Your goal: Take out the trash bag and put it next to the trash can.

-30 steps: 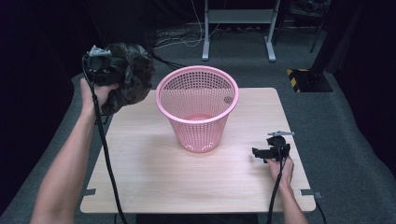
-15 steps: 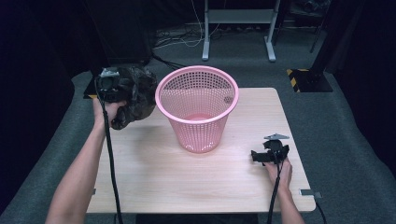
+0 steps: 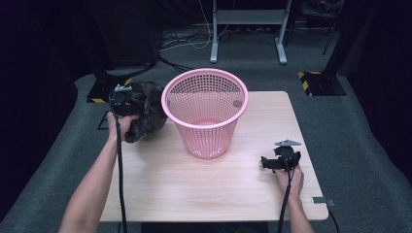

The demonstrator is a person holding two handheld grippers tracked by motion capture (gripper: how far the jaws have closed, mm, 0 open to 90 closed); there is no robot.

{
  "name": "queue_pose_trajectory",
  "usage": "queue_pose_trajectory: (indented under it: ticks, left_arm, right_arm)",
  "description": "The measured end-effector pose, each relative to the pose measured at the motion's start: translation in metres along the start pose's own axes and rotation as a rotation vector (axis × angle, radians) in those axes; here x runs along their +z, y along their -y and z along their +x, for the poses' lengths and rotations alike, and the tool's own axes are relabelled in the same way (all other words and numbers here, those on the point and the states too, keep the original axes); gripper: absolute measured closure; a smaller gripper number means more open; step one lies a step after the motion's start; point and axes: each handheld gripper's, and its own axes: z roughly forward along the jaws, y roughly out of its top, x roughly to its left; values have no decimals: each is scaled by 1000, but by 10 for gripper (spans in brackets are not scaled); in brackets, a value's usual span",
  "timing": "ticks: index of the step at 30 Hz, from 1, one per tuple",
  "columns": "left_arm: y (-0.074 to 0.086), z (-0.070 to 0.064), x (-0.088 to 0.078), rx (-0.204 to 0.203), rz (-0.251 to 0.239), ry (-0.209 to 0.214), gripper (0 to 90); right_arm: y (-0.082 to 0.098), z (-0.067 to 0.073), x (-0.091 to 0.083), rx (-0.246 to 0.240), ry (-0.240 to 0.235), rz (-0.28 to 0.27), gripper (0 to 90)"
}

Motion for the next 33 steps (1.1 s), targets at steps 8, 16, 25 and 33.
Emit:
queue_pose_trajectory:
  ticks: [8,16,25,33]
  left_arm:
    - [7,-11,28,9,16,0,844]
    - [8,-18,56,21,11,-36,843]
    - [12,-20,68,12,25,-37,825]
    - [11,-19,64,12,37,-28,541]
  right_arm:
    - [0,0,0,-4,-2,-3,4]
    - [0,0,0,-8,-4,-7,15]
    - [1,0,-1,-9,-7,-11,22]
    - [1,0,-1,-10,-8,-13,26]
